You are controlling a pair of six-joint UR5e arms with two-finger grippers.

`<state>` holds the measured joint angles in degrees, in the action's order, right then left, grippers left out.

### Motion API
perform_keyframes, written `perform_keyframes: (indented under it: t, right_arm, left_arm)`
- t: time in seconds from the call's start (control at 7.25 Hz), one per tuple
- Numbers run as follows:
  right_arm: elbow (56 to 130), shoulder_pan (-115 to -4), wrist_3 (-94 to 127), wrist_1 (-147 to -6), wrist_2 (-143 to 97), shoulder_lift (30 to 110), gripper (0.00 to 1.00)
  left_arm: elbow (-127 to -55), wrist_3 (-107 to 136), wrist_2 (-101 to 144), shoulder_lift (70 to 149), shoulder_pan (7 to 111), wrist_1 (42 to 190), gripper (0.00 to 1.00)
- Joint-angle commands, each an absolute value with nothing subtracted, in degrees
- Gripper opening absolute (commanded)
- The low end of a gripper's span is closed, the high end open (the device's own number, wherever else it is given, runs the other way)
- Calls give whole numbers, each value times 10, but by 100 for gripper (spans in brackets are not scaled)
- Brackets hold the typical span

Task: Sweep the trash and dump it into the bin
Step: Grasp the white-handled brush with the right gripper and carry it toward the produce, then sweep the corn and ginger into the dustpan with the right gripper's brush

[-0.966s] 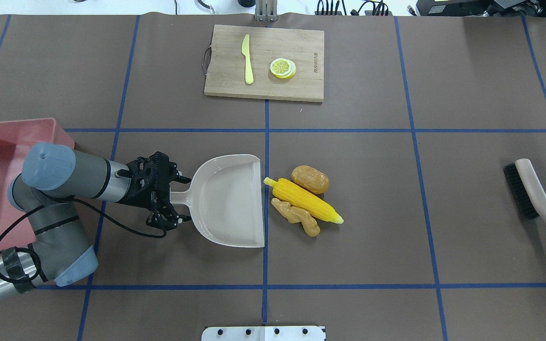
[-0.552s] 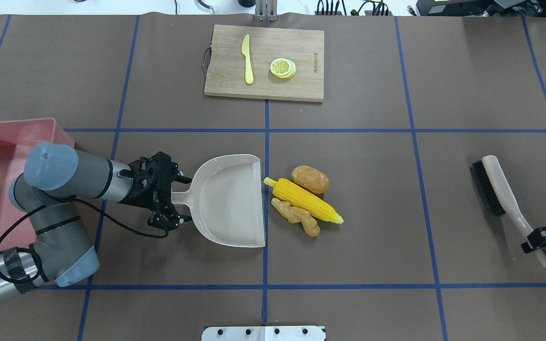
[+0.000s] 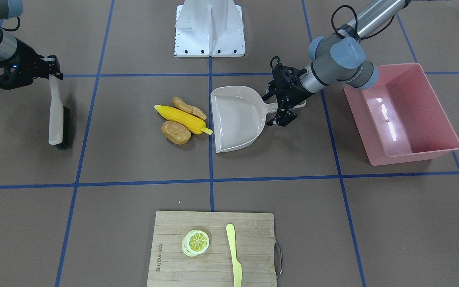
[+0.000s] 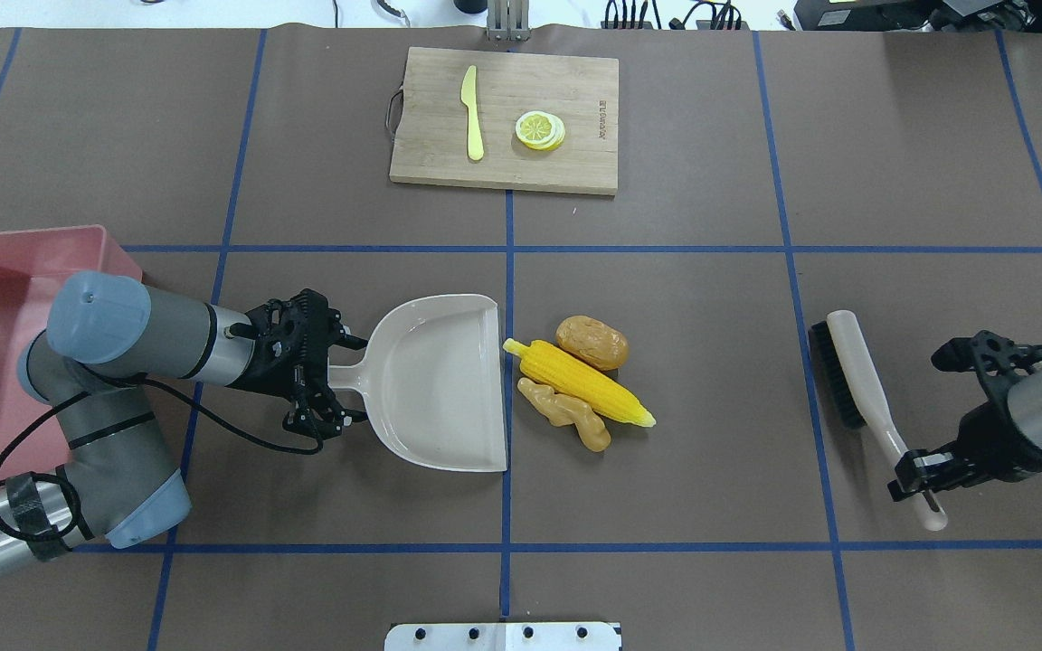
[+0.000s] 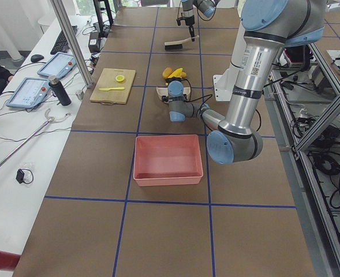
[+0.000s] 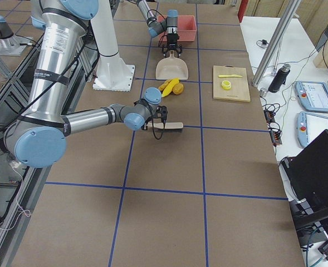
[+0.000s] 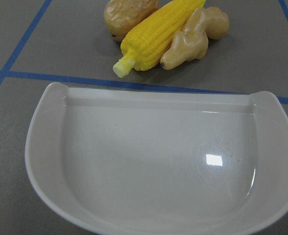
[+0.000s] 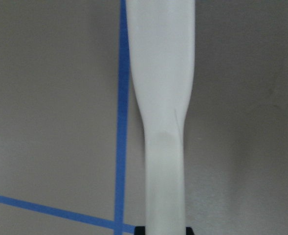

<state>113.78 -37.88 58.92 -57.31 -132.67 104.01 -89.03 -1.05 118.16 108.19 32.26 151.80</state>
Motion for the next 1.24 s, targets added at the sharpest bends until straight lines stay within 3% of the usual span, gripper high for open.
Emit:
perform_keyframes:
  t: [0.0, 0.28, 1.1]
  right_arm:
    - [1160, -351, 635, -658, -1306, 958, 0]
    - [1182, -329, 640, -779, -1284, 865, 0]
    - [1169, -210, 760, -817, -1204, 766, 0]
  left_arm:
    - [-893, -11, 1181, 1082, 322, 1518, 97]
    - [-894, -11, 1181, 1082, 322, 1518, 97]
    - [-892, -11, 1180, 1082, 321, 1519, 97]
